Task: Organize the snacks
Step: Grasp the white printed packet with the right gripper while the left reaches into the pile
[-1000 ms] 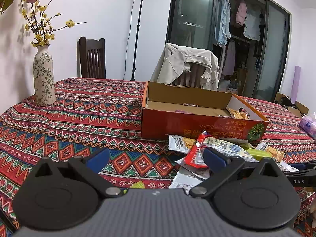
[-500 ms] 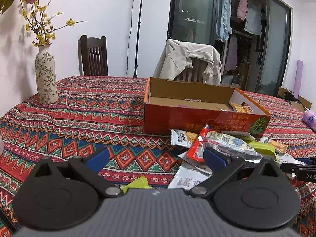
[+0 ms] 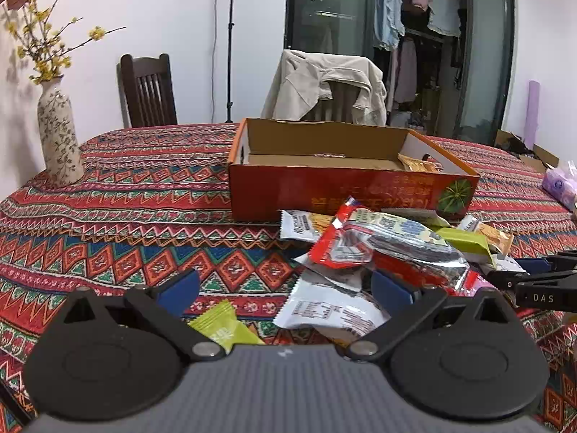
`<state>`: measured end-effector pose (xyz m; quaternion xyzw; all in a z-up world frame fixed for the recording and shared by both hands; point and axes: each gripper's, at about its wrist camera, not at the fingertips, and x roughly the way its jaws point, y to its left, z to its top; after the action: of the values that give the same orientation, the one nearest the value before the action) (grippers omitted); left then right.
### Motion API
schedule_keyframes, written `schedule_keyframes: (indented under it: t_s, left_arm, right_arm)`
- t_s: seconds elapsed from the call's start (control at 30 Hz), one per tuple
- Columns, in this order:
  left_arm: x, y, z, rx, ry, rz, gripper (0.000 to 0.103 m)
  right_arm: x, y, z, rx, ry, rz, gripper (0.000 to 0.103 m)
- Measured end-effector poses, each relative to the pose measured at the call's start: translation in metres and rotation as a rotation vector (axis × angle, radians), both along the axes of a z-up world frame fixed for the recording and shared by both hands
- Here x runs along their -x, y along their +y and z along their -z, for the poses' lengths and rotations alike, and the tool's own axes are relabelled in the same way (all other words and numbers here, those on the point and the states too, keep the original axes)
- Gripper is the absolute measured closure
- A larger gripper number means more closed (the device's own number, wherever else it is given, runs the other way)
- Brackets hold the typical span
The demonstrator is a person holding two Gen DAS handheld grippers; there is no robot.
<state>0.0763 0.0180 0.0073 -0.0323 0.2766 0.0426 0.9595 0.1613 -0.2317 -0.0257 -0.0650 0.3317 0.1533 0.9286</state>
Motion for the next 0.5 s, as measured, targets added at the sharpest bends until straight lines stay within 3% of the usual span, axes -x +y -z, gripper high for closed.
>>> schedule_keyframes:
  t_s: [0.37, 0.5]
  left_arm:
    - [-0.013, -0.016, 0.006, -0.095, 0.035, 0.069, 0.000]
    - [-0.022, -0.020, 0.016, -0.120, 0.083, 0.123, 0.000]
  right_arm:
    - [0.024, -0.024, -0.014, -0.076, -0.064, 0.019, 0.061]
    - [0.029, -0.025, -0.025, -0.091, -0.107, 0.025, 0.061]
